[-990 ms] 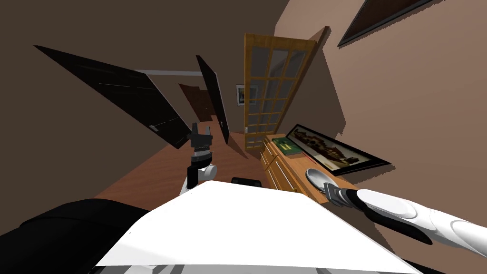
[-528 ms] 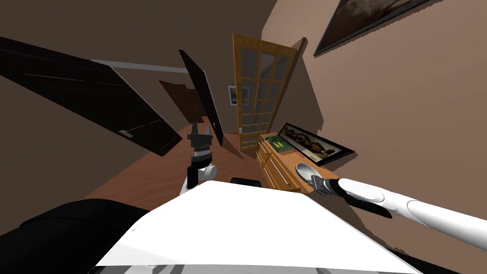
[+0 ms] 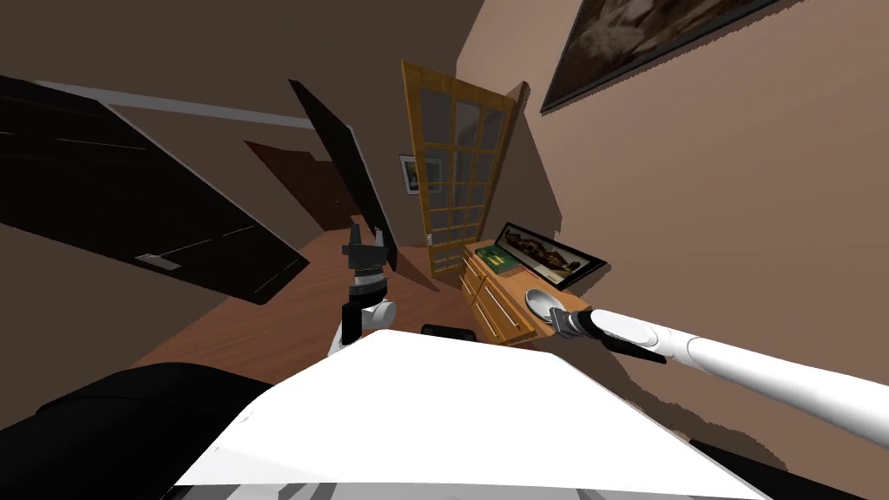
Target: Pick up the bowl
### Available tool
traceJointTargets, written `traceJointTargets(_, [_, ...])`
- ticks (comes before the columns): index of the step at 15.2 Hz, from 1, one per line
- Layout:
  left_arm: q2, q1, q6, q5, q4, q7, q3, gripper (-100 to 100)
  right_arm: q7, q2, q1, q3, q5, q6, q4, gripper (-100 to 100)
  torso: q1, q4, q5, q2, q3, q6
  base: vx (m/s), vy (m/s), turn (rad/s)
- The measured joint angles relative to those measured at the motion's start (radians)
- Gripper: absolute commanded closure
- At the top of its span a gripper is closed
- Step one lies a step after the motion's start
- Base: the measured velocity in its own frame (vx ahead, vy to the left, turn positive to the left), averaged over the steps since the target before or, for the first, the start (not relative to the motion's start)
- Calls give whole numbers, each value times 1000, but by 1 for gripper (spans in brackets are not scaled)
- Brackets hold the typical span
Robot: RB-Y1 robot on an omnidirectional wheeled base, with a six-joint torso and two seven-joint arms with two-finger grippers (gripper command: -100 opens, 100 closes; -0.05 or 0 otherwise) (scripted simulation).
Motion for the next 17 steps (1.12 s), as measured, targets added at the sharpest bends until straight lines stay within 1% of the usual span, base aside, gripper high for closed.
traceJointTargets(2, [0,0,0,0,0,0,0,0,-19,24,-34,0,38,-28,1,100,0,0,0,0,0,0,17,-3,-112])
traceJointTargets(3, [0,0,0,0,0,0,0,0,-28,27,-43,2,58,-36,1,100,0,0,0,0,0,-1,24,-17,-265])
traceJointTargets(4, [0,0,0,0,0,0,0,0,-47,42,-67,3,85,-52,0,100,0,0,0,-1,-1,0,32,-14,-351])
traceJointTargets(5, [0,0,0,0,0,0,0,0,-54,62,-88,-2,101,-72,11,100,0,-1,1,-1,-1,0,24,-1,-180])
traceJointTargets(6, [0,0,0,0,0,0,0,0,-59,68,-100,-3,121,-84,10,100,0,-1,1,-1,-1,0,13,2,-28])
traceJointTargets(7, [0,0,0,0,0,0,0,0,-67,67,-106,-2,141,-90,5,100,1,-1,1,-1,-1,-1,24,-16,-350])
traceJointTargets(8, [0,0,0,0,0,0,0,0,-88,74,-124,0,169,-100,-9,100,1,-1,1,-1,-1,1,30,-10,-404])
traceJointTargets(9, [0,0,0,0,0,0,0,0,-108,81,-147,-1,196,-118,-18,100,1,0,2,-1,-1,1,20,1,-141])
traceJointTargets(11, [0,0,0,0,0,0,0,0,-124,103,-176,-6,238,-147,-13,100,1,0,2,-1,-1,1,28,-10,-338])
traceJointTargets(12, [0,0,0,0,0,0,0,0,-131,122,-199,-9,257,-168,-4,100,1,0,2,-1,-1,0,22,-1,-116])
traceJointTargets(13, [0,0,0,0,0,0,0,0,-127,134,-212,-13,271,-185,9,100,1,0,2,-1,0,-1,14,0,-2])
traceJointTargets(14, [0,0,0,0,0,0,0,0,-128,137,-220,-13,289,-193,9,100,2,0,2,-1,0,-1,26,-14,-330])
traceJointTargets(15, [0,0,0,0,0,0,0,0,-144,151,-237,-13,312,-204,5,100,2,0,2,0,0,1,32,-5,-401])
traceJointTargets(17, [0,0,0,0,0,0,0,0,-173,169,-275,-15,357,-239,1,100,2,1,3,0,1,0,17,5,-68])
